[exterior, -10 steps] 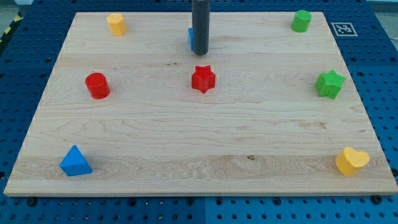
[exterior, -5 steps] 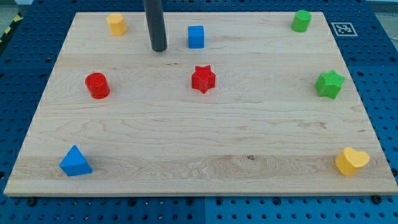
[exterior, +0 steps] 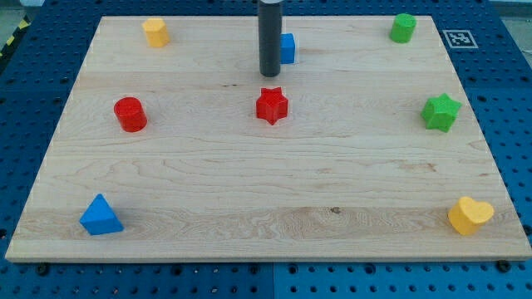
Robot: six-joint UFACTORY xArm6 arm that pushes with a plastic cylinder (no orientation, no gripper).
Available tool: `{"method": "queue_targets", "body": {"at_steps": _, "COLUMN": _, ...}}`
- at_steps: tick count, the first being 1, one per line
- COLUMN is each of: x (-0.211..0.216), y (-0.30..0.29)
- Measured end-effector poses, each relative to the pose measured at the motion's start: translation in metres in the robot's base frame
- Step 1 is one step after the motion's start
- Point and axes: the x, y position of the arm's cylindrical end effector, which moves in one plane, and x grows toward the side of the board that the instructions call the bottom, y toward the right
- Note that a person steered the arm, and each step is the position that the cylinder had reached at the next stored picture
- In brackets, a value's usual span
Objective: Move the blue cube top center of the board
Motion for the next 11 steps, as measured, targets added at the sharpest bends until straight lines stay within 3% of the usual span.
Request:
{"method": "queue_targets", "body": {"at_steps": 1, "x": -0.042, "y": -0.005}}
{"method": "queue_targets", "body": {"at_steps": 2, "x": -0.046, "y": -0.002}}
{"method": "queue_targets", "body": {"at_steps": 3, "x": -0.014, "y": 0.034}}
{"method": "queue_targets", "body": {"at_steps": 6, "x": -0.058, "y": 0.051}}
{"method": "queue_targets", "body": {"at_steps": 9, "x": -0.060, "y": 0.036}}
{"method": "queue_targets", "body": {"at_steps": 11, "x": -0.038, "y": 0.082}}
